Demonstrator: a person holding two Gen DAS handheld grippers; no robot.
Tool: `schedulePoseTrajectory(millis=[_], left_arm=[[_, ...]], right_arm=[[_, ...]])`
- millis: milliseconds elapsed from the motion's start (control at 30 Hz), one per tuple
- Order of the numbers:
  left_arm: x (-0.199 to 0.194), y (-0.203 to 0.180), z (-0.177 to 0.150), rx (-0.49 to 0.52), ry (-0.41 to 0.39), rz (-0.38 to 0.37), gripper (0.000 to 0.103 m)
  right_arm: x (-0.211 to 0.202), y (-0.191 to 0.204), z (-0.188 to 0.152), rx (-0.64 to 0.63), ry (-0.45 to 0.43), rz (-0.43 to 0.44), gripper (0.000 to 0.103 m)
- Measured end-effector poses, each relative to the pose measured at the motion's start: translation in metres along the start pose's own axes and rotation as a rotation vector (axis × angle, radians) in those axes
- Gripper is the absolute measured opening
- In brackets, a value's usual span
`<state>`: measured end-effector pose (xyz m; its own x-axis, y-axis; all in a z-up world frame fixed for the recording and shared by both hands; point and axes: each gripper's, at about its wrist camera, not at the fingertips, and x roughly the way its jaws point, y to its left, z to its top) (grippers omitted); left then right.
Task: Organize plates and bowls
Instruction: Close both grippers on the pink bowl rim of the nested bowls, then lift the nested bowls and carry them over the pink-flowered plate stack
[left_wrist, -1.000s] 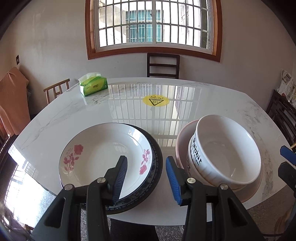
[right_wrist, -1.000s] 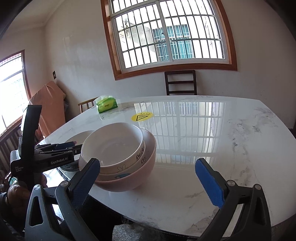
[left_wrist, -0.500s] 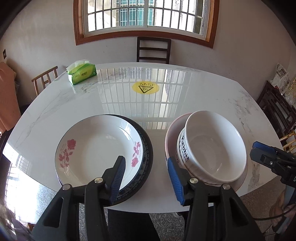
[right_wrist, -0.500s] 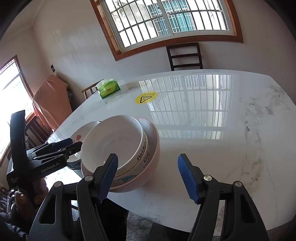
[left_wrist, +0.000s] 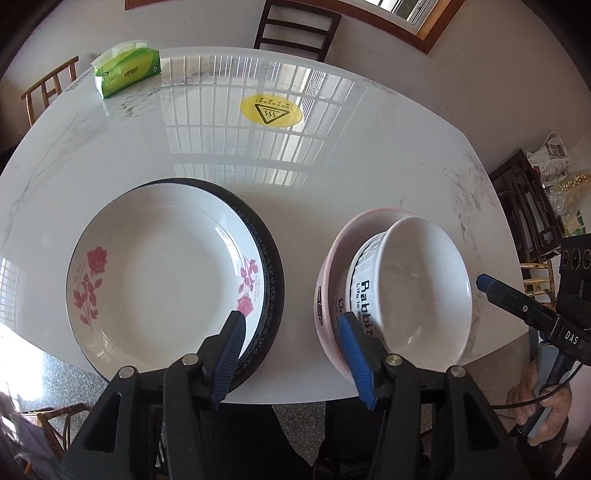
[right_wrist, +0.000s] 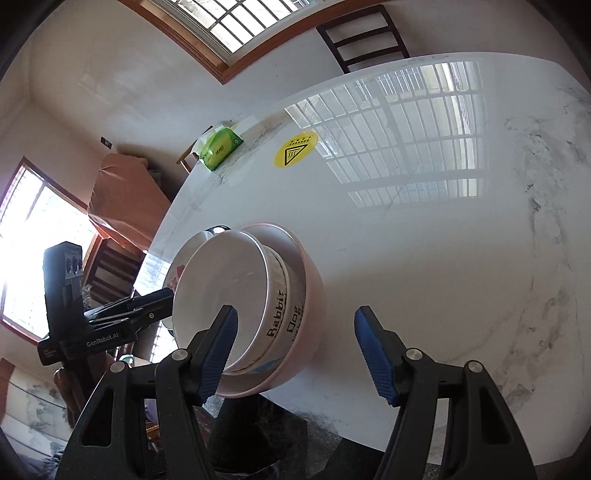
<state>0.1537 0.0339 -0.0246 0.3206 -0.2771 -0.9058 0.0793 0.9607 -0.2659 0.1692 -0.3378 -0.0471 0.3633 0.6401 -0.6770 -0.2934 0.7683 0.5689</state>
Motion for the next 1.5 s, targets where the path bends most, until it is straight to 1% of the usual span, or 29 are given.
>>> schedulePoseTrajectory(millis=[100, 267, 333, 400, 467, 533, 600, 633, 700, 767, 800, 900, 933, 1000, 1033, 1067, 1100, 1133, 1200, 1267, 1300, 1333, 1400, 1467, 1500], left_arm=[[0.006, 0.004, 0.007, -0.034, 0.077, -0.073, 0.054], [0.009, 0.003, 0.017, -0.05, 0.125, -0.059, 0.054], [0.012, 0.004, 0.018, -0.068, 0.143, -0.067, 0.052], [0.013, 0.002, 0.018, -0.069, 0.143, -0.054, 0.052], [0.014, 0.005, 0.018, -0.094, 0.144, -0.067, 0.052], [0.013, 0.01, 0.016, -0.139, 0.155, -0.092, 0.051], [0.013, 0.014, 0.016, -0.173, 0.163, -0.118, 0.046], [0.013, 0.013, 0.016, -0.17, 0.162, -0.117, 0.045], [0.011, 0.01, 0.017, -0.164, 0.163, -0.103, 0.039], [0.009, 0.004, 0.017, -0.157, 0.173, -0.095, 0.033], [0.008, 0.003, 0.017, -0.152, 0.182, -0.09, 0.032], [0.008, 0.008, 0.017, -0.182, 0.198, -0.102, 0.032], [0.007, 0.009, 0.016, -0.191, 0.191, -0.1, 0.032], [0.005, 0.007, 0.013, -0.18, 0.18, -0.082, 0.032], [0.004, 0.007, 0.012, -0.177, 0.184, -0.076, 0.032], [0.004, 0.008, 0.011, -0.186, 0.201, -0.085, 0.032], [0.006, 0.01, 0.01, -0.208, 0.224, -0.115, 0.032], [0.007, 0.013, 0.01, -0.215, 0.236, -0.128, 0.032], [0.006, 0.016, 0.012, -0.21, 0.22, -0.085, 0.034], [0.009, 0.017, 0.013, -0.213, 0.228, -0.077, 0.034], [0.01, 0.014, 0.014, -0.2, 0.23, -0.061, 0.034], [0.011, 0.011, 0.014, -0.18, 0.232, -0.037, 0.034], [0.019, 0.002, 0.013, -0.142, 0.27, -0.002, 0.033], [0.022, 0.0, 0.013, -0.146, 0.275, 0.022, 0.033], [0.024, 0.001, 0.013, -0.158, 0.281, 0.022, 0.033]], right_arm=[[-0.004, -0.002, 0.005, -0.001, 0.019, -0.033, 0.064], [-0.007, -0.005, 0.015, -0.017, 0.063, -0.062, 0.064], [-0.003, -0.006, 0.018, -0.02, 0.098, -0.065, 0.064], [0.003, -0.008, 0.02, -0.019, 0.127, -0.081, 0.064], [0.01, -0.01, 0.021, -0.014, 0.161, -0.075, 0.064], [0.014, -0.01, 0.02, -0.014, 0.188, -0.069, 0.06], [0.021, -0.008, 0.02, -0.032, 0.221, -0.106, 0.054], [0.024, -0.008, 0.019, -0.035, 0.237, -0.136, 0.053], [0.029, -0.006, 0.019, -0.045, 0.266, -0.146, 0.052], [0.032, 0.002, 0.021, -0.085, 0.284, -0.189, 0.052], [0.035, 0.005, 0.023, -0.091, 0.298, -0.207, 0.051], [0.044, 0.009, 0.025, -0.13, 0.341, -0.259, 0.051], [0.047, 0.007, 0.027, -0.126, 0.356, -0.267, 0.053], [0.053, -0.003, 0.029, -0.084, 0.393, -0.292, 0.072], [0.055, -0.009, 0.029, -0.054, 0.399, -0.287, 0.075], [0.055, -0.014, 0.028, -0.031, 0.401, -0.279, 0.08], [0.055, -0.017, 0.027, -0.023, 0.4, -0.273, 0.084], [0.055, -0.019, 0.027, -0.021, 0.396, -0.266, 0.084], [0.053, -0.019, 0.026, -0.022, 0.383, -0.27, 0.086], [0.051, -0.017, 0.026, -0.037, 0.37, -0.275, 0.086], [0.05, -0.017, 0.027, -0.045, 0.367, -0.272, 0.086], [0.05, -0.016, 0.027, -0.045, 0.369, -0.263, 0.086], [0.05, -0.017, 0.028, -0.034, 0.374, -0.248, 0.086], [0.051, -0.017, 0.028, -0.039, 0.391, -0.24, 0.086], [0.052, -0.016, 0.028, -0.048, 0.394, -0.24, 0.086]])
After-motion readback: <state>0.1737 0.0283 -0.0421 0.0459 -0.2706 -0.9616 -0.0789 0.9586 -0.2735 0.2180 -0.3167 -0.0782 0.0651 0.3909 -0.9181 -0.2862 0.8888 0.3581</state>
